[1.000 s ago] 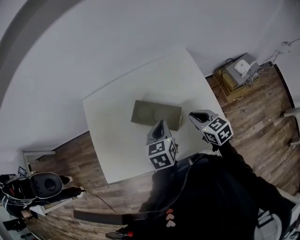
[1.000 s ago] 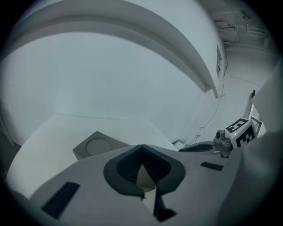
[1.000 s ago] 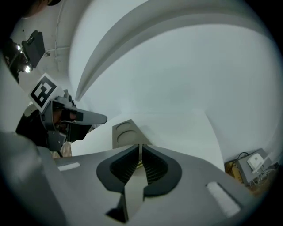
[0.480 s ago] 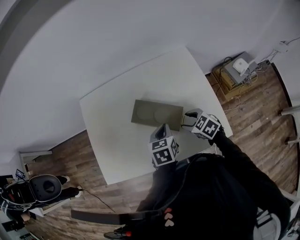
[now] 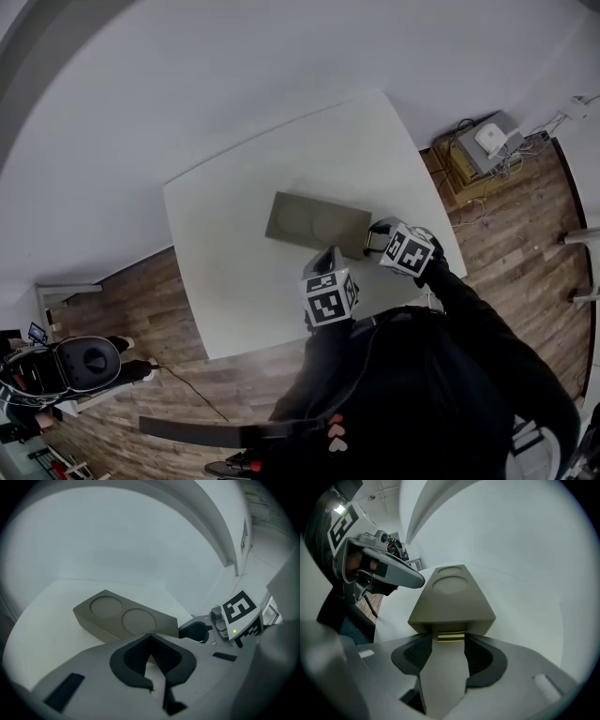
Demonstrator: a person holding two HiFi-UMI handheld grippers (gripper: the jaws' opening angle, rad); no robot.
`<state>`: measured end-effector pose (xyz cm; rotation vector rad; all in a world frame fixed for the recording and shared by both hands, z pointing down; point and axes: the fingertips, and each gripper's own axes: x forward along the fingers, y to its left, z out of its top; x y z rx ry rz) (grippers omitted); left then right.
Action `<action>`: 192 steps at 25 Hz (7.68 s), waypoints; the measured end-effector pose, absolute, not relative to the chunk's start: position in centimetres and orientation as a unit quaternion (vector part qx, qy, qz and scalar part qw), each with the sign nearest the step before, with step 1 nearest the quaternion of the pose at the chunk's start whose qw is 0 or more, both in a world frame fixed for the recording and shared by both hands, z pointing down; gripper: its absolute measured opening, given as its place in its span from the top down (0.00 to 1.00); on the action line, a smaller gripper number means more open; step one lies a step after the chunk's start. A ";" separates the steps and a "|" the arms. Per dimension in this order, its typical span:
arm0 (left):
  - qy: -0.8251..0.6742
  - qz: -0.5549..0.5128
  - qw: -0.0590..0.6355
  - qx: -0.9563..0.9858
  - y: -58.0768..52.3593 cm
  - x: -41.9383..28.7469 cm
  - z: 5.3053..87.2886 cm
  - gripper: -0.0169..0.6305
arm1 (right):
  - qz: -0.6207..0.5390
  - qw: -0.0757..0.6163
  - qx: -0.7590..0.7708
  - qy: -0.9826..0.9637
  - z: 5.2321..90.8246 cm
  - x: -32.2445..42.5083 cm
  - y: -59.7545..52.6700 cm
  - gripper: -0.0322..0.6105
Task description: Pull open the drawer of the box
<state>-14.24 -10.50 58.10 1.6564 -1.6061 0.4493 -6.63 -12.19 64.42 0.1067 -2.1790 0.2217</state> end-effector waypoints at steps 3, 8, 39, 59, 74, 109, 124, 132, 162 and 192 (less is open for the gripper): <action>-0.630 0.182 0.394 0.645 -10.5 -14.2 58.5 0.98 | 0.085 0.458 0.046 -0.884 64.3 -6.6 -12.5 0.64; -0.625 0.197 0.408 0.636 -10.1 -14.4 59.8 0.98 | 0.079 0.462 0.053 -0.882 64.4 -6.7 -12.9 0.69; -0.612 0.150 0.441 0.639 -11.2 -14.8 60.0 0.98 | 0.089 0.495 0.051 -0.863 64.7 -5.4 -13.6 0.70; -0.611 0.147 0.440 0.641 -11.2 -14.9 60.1 0.98 | 0.085 0.493 0.056 -0.864 64.8 -5.4 -13.7 0.70; -0.609 0.136 0.443 0.644 -10.2 -15.3 59.8 0.98 | 0.083 0.496 0.061 -0.862 64.7 -4.2 -12.6 0.70; -0.608 0.131 0.438 0.649 -10.2 -15.3 59.9 0.98 | 0.082 0.498 0.062 -0.861 64.7 -3.5 -12.4 0.70; -0.609 0.130 0.437 0.649 -10.0 -15.2 59.8 0.98 | 0.083 0.503 0.066 -0.858 64.7 -2.2 -12.0 0.70; -0.604 0.134 0.438 0.652 -10.2 -15.3 59.9 0.98 | 0.084 0.506 0.065 -0.856 64.7 -2.2 -12.1 0.70; -0.604 0.141 0.434 0.654 -10.2 -15.4 59.9 0.98 | 0.081 0.510 0.067 -0.854 64.8 -1.1 -11.9 0.70; -0.603 0.136 0.442 0.650 -10.2 -15.1 60.5 0.98 | 0.085 0.512 0.068 -0.852 65.0 0.6 -11.6 0.70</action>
